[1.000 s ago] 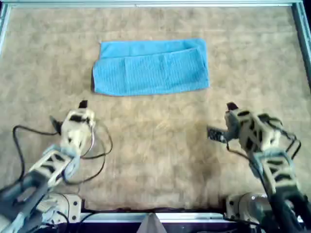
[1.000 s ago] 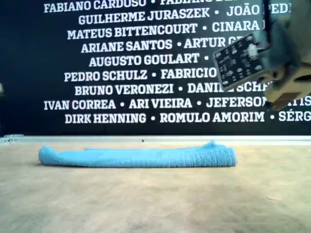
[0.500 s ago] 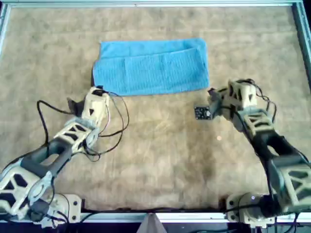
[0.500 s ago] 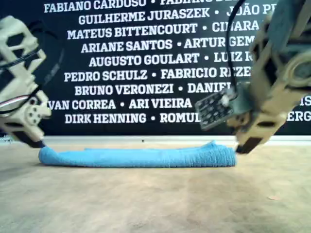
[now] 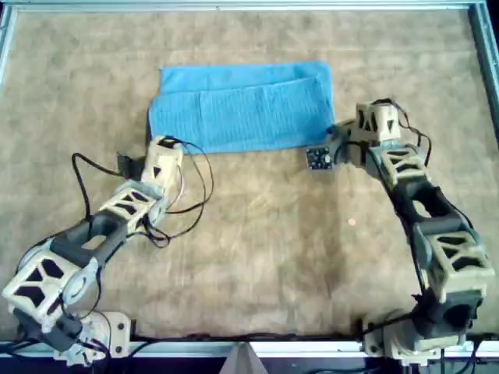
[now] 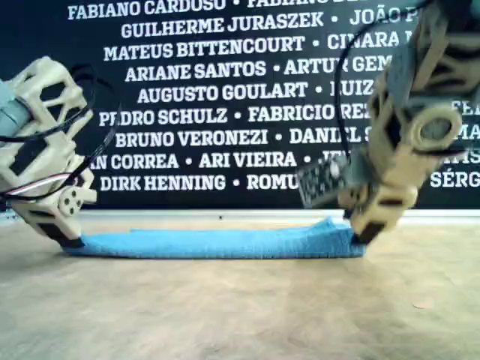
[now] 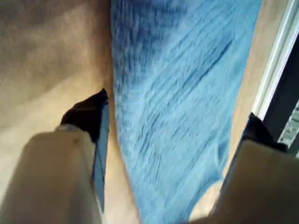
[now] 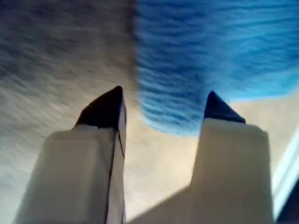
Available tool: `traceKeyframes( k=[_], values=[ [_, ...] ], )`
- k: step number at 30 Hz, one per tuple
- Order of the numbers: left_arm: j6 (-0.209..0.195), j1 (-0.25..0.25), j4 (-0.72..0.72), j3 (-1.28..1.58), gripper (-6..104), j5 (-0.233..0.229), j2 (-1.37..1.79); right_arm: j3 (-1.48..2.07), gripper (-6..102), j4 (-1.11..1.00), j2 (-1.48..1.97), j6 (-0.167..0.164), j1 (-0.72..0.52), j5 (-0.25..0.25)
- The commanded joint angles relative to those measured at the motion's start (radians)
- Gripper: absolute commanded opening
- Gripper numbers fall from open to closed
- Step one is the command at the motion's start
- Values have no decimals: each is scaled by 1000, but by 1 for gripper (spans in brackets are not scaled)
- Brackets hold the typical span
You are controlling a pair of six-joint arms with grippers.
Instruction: Fold a cloth
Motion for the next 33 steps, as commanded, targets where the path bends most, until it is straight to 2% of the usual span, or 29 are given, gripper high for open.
traceKeyframes(
  k=[1, 15, 25, 30, 33],
  values=[
    [5, 63, 2, -72, 99, 3, 18, -107, 69, 37, -5, -2, -2, 3],
    [6, 74, 2, -241, 99, 3, -186, -256, 69, 46, -104, -2, 2, 2],
    [6, 74, 2, -282, 99, 3, -192, -273, 67, 35, -106, -6, 3, -11],
    [6, 89, 2, -284, 99, 3, -192, -275, 67, 28, -106, -8, 3, -11],
    [6, 89, 0, -295, 99, 3, -192, -275, 64, 26, -106, -8, 6, -11]
  ],
)
